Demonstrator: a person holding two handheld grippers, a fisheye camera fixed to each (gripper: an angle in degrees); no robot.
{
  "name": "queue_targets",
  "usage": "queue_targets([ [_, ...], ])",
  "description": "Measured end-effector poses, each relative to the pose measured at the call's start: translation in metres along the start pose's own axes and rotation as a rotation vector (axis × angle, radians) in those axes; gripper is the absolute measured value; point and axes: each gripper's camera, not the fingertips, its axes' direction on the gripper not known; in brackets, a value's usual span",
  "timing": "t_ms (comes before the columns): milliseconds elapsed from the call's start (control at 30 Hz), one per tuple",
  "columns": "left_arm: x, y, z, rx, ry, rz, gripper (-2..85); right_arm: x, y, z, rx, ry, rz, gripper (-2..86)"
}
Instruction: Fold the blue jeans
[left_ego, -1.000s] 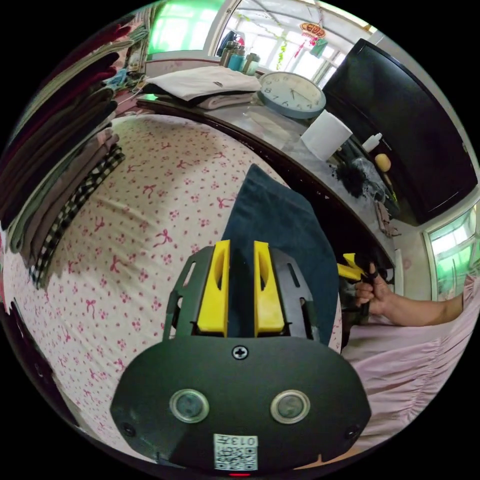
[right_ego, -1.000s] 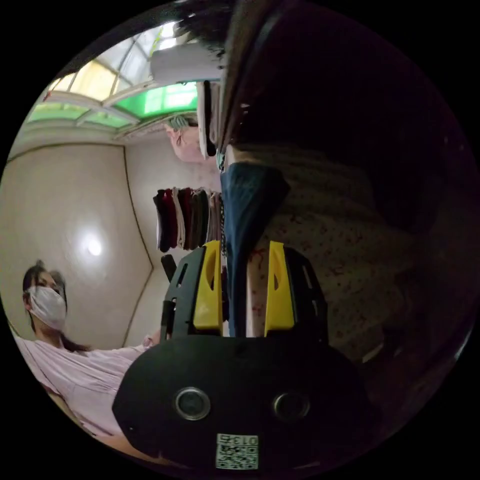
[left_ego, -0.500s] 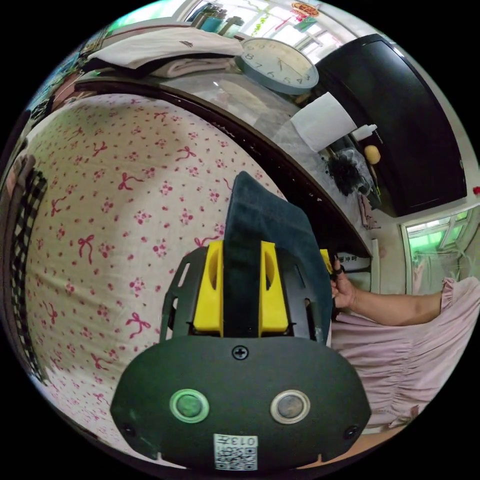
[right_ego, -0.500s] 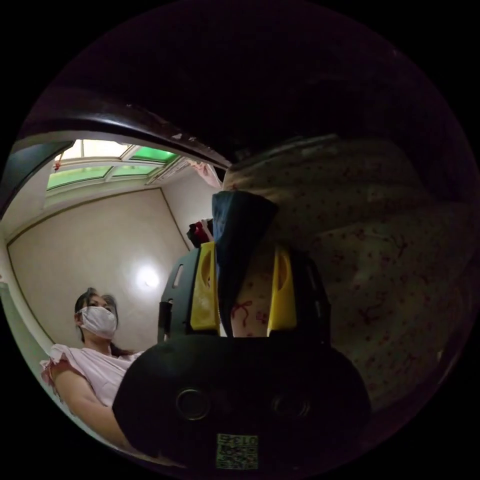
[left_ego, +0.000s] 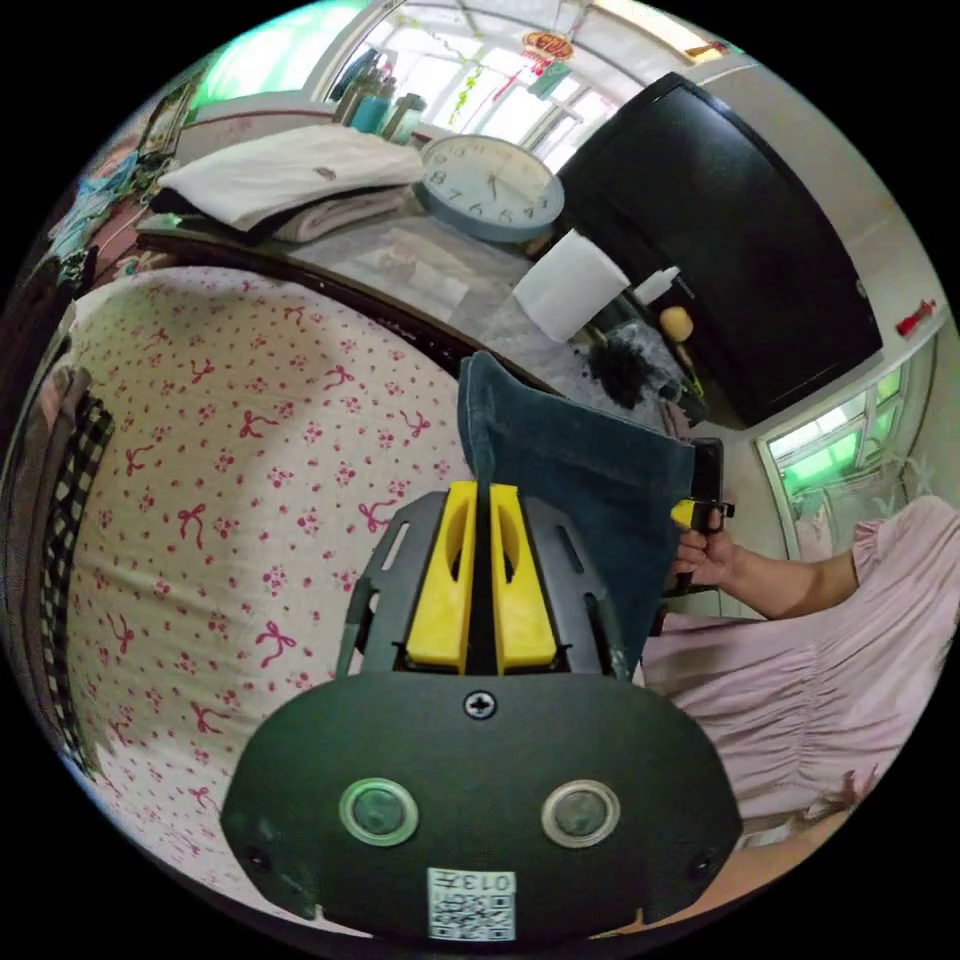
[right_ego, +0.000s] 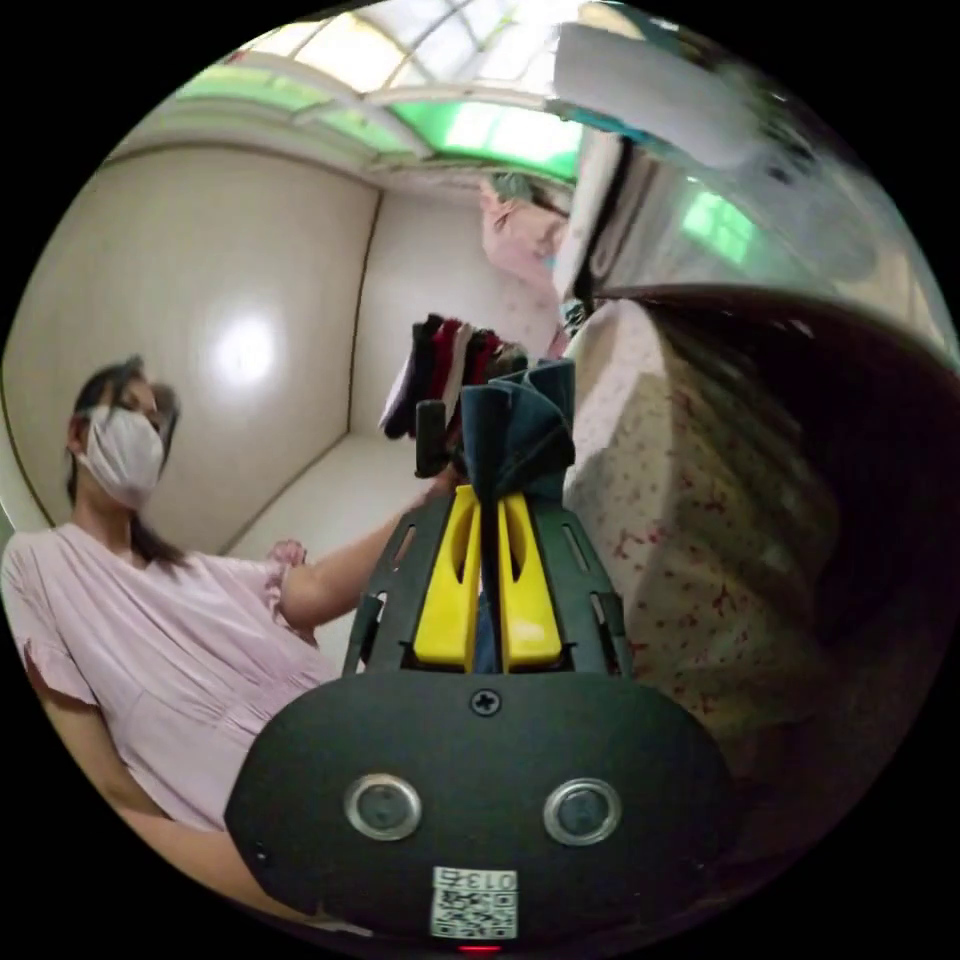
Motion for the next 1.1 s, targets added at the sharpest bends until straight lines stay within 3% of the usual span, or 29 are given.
queue_targets([
  [200, 0.026, 0.096, -0.106, 0.280, 0.003, 0.003, 0.9, -0.126, 0.043, 0.101, -0.405, 0.160, -0.510, 2.7],
  [400, 0.046, 0.238, -0.190, 0.439, -0.118, -0.164, 1.1, -0.199, 0.188, 0.242, -0.792, 0.102, -0.880, 2.9],
  [567, 0.038, 0.373, -0.210, 0.385, -0.255, -0.534, 2.1, -0.196, 0.344, 0.354, -1.027, 0.187, -1.066, 3.1],
  [700, 0.034, 0.456, -0.215, 0.390, -0.227, -0.827, 5.1, -0.167, 0.469, 0.430, -1.236, 0.379, -1.212, 3.3],
  [833, 0.059, 0.508, -0.228, 0.452, -0.154, -0.883, 9.6, -0.162, 0.527, 0.446, -1.196, 0.502, -1.395, 3.2],
  [1100, 0.079, 0.507, -0.228, 0.515, 0.091, -0.881, 13.3, -0.161, 0.542, 0.455, -1.118, 0.475, -1.399, 3.0],
])
